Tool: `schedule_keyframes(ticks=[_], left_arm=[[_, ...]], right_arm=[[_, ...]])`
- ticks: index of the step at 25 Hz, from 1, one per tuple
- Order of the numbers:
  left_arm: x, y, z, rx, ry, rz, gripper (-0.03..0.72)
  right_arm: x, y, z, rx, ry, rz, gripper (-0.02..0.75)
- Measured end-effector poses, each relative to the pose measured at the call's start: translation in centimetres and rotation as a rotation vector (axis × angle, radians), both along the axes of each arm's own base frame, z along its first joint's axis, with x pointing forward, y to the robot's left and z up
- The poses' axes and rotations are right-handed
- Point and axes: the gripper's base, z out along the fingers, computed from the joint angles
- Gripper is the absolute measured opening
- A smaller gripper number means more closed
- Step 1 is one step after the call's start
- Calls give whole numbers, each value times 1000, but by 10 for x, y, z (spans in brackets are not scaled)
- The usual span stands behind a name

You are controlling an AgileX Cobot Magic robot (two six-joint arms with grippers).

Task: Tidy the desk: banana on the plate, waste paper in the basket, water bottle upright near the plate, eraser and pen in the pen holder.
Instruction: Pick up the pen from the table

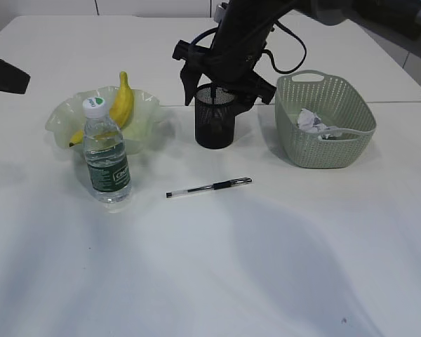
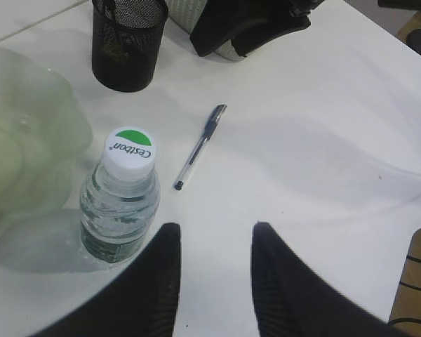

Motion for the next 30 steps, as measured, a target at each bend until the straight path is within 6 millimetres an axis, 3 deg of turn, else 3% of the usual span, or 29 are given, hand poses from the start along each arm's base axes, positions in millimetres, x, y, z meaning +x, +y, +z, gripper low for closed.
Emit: schedule_keyframes(ticks=[15, 24, 30], left_arm=[[0, 0, 0, 0, 4, 2, 233], [1, -2, 4, -50, -7, 14, 233], [3, -4, 7, -97, -16, 27, 234]], right_arm=[[-3, 6, 0, 12, 18, -61, 557], [4, -8, -1, -284, -154, 284, 555], [6, -12, 0, -456, -239, 627, 553]])
